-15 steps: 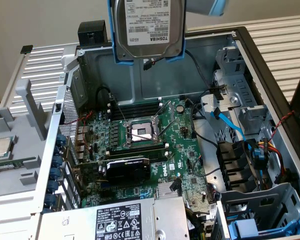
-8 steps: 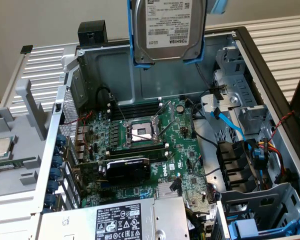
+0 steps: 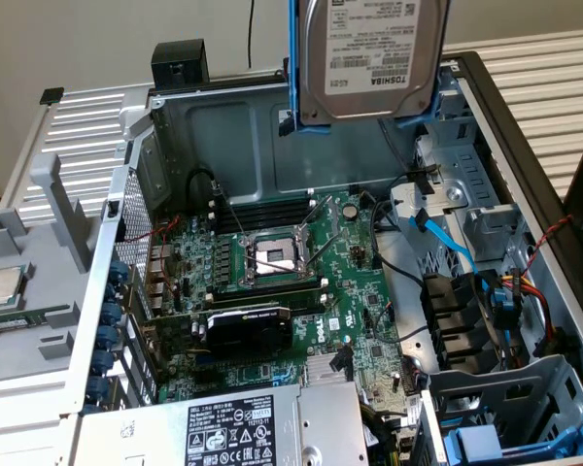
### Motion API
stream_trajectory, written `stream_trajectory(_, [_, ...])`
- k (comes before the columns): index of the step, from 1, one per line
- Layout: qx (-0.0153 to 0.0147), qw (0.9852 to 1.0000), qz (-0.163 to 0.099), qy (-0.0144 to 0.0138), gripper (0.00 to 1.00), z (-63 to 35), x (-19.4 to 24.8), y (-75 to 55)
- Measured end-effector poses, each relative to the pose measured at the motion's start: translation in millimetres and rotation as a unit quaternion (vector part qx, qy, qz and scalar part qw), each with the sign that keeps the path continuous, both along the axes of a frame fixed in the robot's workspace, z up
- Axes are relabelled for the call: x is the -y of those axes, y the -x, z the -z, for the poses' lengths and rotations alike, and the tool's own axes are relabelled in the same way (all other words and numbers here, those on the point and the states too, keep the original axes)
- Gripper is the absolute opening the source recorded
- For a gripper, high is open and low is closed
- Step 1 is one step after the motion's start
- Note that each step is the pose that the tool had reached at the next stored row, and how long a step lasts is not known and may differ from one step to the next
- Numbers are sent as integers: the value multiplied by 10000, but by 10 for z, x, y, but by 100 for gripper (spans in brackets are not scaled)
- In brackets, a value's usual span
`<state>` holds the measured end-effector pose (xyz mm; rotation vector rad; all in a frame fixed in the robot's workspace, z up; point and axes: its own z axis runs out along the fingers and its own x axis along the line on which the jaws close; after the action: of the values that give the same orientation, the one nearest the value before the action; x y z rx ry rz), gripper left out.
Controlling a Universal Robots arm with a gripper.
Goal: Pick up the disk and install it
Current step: 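Pick up the disk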
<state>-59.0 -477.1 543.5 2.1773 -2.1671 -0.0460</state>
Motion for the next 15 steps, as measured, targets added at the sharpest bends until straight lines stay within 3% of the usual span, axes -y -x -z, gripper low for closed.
stream_trajectory(15, [0,10000,0,0,37,-66,366,-191])
